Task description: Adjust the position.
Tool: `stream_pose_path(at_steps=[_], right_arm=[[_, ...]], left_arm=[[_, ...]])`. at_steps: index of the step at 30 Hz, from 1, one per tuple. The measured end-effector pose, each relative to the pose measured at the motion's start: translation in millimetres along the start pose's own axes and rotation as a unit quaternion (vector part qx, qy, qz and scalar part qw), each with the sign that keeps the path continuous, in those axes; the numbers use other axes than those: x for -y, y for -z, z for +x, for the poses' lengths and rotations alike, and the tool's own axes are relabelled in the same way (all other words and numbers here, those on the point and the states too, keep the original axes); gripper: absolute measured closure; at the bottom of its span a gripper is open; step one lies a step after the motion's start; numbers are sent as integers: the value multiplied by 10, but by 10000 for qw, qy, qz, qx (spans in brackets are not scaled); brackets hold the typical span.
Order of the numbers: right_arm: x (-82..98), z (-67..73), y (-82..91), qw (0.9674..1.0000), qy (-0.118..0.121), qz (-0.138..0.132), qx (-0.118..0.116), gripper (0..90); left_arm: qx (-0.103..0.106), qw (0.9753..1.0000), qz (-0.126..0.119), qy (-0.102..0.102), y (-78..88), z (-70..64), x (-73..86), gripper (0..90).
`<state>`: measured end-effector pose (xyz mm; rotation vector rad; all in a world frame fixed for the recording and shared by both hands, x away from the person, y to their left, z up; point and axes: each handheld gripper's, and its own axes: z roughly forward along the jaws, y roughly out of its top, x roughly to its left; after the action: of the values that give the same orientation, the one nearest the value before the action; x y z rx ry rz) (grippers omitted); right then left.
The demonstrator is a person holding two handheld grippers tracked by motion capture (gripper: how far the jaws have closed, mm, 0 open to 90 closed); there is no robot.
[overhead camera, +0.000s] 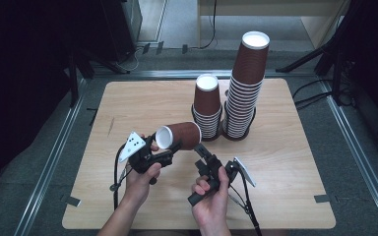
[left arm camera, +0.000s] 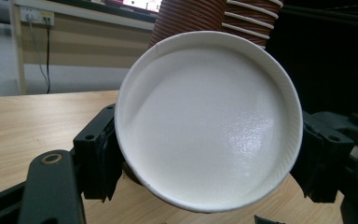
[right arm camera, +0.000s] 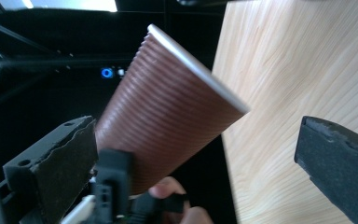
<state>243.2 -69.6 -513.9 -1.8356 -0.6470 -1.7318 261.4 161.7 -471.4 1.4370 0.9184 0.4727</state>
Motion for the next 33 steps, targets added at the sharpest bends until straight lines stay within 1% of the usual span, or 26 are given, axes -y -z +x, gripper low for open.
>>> stream_pose_path(at_steps=[1,3,5,8,9,11,15,18,20,24,27,32,33], right_arm=[[3,4,-3,9999,-138,14,-8,0],[2,7,-17,9990,-426,-26,-135,0],[-10,11,-24,9979,-609,-65,-212,0],[-27,21,-41,9966,-788,-52,-232,0],[-28,21,-47,9967,-785,-55,-200,0],[-29,16,-64,9952,-952,-23,-227,0],[-22,7,-102,9947,-1018,-84,-151,0],[-10,-5,-127,9935,-1127,-34,-171,0],[-3,-4,-139,9932,-1145,-49,-185,0],[-8,1,-173,9914,-1298,-46,-151,0],[5,1,-214,9895,-1438,6,-118,0],[1,-3,-292,9861,-1657,-30,-111,0],[2,0,-304,9861,-1658,-39,-107,0]], left_arm=[[-2,10000,6,-20,-2,-2,3,225],[-20,10000,-4,-23,-7,-13,7,225],[-10,10000,4,-42,-7,-20,13,225],[-21,10000,12,-68,-16,-33,25,225],[-23,10000,8,-66,-21,-39,29,225],[-26,10000,28,-74,-29,-53,39,225],[-45,9999,50,-108,-43,-78,53,225],[-45,9998,77,-153,-49,-92,62,225],[-38,9998,84,-168,-53,-95,67,225],[-23,9997,90,-209,-56,-107,73,225],[-21,9997,70,-222,-57,-120,73,225],[-4,9994,78,-347,-65,-153,84,225],[3,9993,77,-375,-66,-158,84,225]])
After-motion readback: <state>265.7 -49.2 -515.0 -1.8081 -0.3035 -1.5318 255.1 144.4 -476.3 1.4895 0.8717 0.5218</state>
